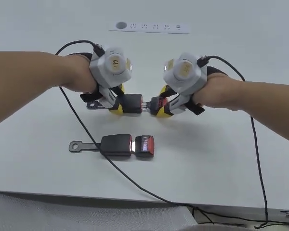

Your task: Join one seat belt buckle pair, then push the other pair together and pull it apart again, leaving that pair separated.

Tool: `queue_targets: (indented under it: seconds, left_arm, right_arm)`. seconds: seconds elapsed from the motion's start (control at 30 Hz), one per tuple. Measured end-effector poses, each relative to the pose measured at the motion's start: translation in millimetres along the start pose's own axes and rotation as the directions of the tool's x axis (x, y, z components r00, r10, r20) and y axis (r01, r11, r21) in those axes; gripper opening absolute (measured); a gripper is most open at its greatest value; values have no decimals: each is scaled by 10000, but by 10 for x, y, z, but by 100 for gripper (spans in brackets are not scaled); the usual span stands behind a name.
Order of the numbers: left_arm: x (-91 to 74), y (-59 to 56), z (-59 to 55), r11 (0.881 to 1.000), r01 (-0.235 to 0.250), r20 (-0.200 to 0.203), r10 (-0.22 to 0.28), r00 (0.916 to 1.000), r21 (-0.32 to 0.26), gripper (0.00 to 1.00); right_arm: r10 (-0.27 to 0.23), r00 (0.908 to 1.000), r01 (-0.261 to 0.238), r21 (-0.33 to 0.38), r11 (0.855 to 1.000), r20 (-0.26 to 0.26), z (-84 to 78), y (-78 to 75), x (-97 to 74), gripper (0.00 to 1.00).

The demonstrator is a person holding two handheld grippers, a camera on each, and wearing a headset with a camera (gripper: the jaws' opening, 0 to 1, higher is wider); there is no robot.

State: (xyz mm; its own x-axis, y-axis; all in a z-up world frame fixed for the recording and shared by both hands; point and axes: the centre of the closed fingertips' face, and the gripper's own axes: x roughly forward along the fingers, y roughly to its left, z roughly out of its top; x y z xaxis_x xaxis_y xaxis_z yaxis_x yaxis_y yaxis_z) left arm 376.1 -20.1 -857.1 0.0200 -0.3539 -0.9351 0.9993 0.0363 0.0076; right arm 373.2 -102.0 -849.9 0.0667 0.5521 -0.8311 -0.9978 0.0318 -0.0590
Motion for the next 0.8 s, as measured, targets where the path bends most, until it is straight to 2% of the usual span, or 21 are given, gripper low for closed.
queue_targets:
  seconds: [0.33,0.8]
  left_arm:
    - [-1,-13,5,9999,16,-16,-16,10000,134,32]
    - [-12,-29,-2,9998,-89,-182,92,9998,204,32]
  right_arm:
    - [-72,9997,73,39,10000,-228,-247,29,-156,33]
    - [-394,9937,391,-48,9992,-1053,-799,34,-569,33]
